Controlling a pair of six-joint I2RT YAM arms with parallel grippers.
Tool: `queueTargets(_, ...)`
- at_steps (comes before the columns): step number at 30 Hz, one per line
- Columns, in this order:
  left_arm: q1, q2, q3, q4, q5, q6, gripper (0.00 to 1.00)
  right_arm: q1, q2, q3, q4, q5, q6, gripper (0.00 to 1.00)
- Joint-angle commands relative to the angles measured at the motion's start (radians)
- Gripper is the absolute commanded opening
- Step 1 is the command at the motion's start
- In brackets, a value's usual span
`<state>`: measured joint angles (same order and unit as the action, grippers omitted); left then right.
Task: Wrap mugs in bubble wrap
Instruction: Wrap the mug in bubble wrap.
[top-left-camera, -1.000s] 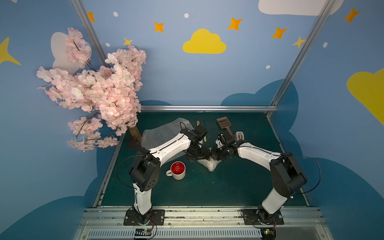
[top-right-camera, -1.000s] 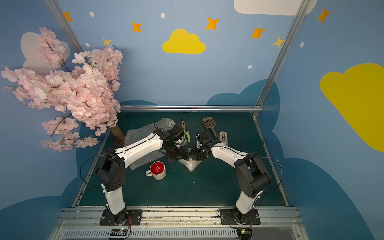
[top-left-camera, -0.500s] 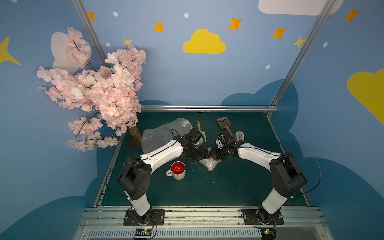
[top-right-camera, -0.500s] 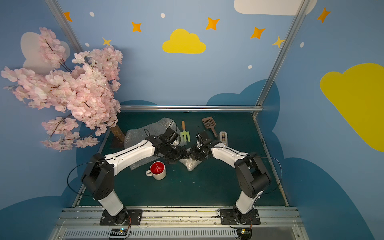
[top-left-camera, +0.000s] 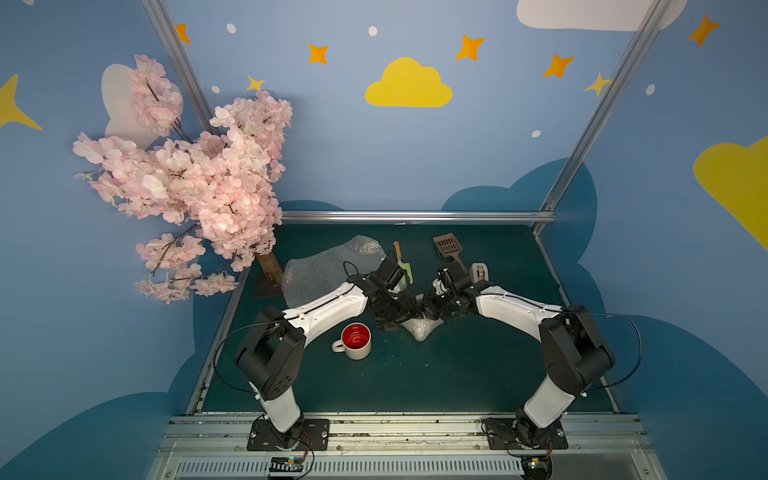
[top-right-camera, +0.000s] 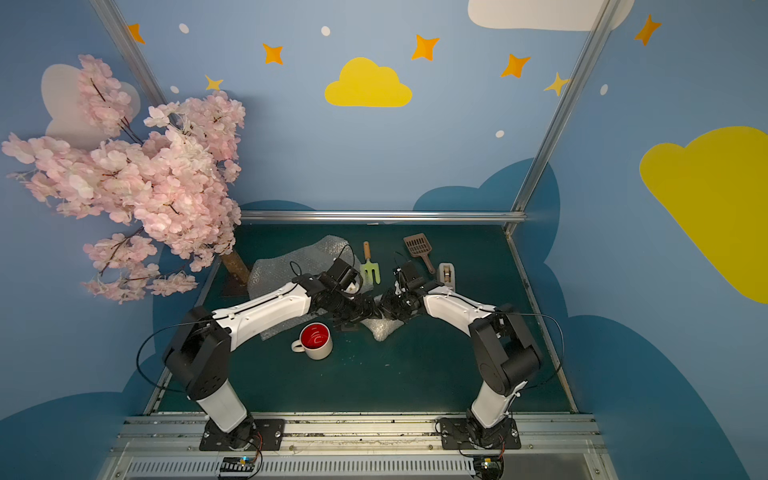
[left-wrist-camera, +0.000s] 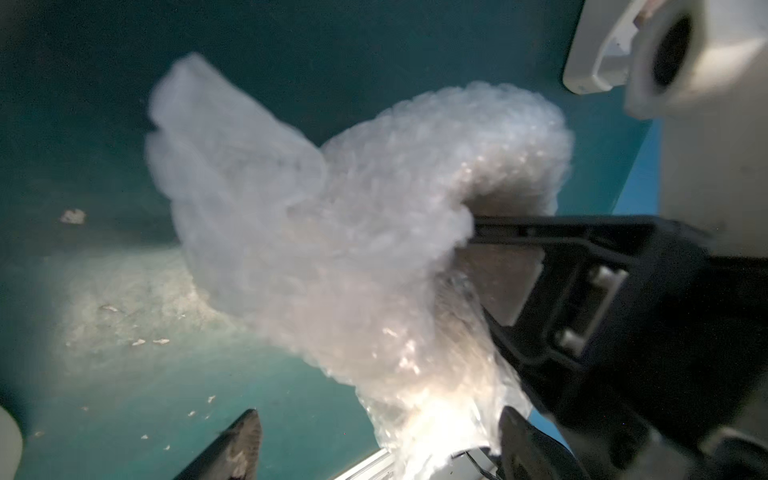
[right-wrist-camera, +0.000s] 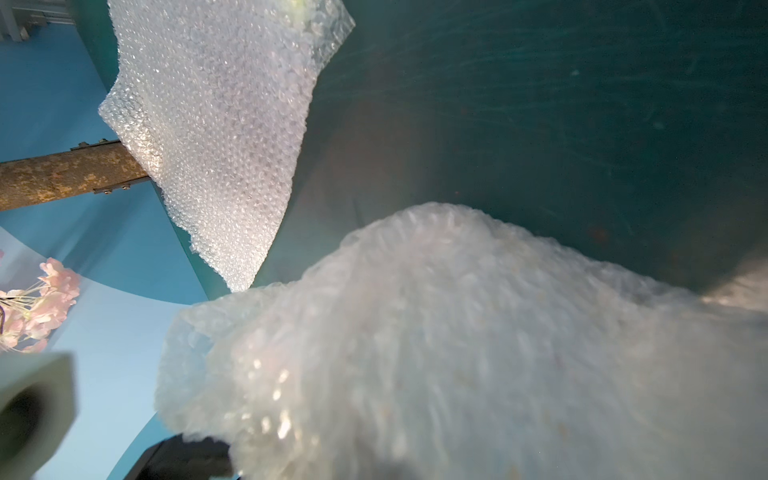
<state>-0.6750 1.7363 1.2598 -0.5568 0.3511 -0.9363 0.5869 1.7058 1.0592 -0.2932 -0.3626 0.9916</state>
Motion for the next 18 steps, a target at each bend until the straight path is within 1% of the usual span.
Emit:
queueTargets(1, 0.003, 0.021, 0.003, 0.05, -0.007, -0.025, 0.88, -0.001, 0.043, -0.046, -0.048, 0.037, 0.005, 0.0)
queueTargets(5, 0.003, 0.065, 0.03, 0.047, -0.049, -0.021, 0.89, 0.0, 0.04, -0.045, -0.052, 0.037, 0.002, 0.0)
queueTargets(8, 0.003, 0.109, 0.084, -0.023, -0.1, 0.0, 0.88, 0.006, 0.029, -0.041, -0.067, 0.048, -0.005, 0.0)
queueTargets(10, 0.005, 0.141, 0.124, -0.075, -0.111, 0.009, 0.87, 0.007, 0.02, -0.038, -0.078, 0.056, -0.011, 0.0)
queueTargets(11, 0.005, 0.155, 0.138, -0.086, -0.145, 0.011, 0.87, 0.007, 0.018, -0.036, -0.082, 0.057, -0.014, 0.0)
queueTargets(18, 0.008, 0.205, 0.158, -0.082, -0.201, 0.007, 0.83, 0.02, -0.011, -0.036, -0.095, 0.056, -0.038, 0.0)
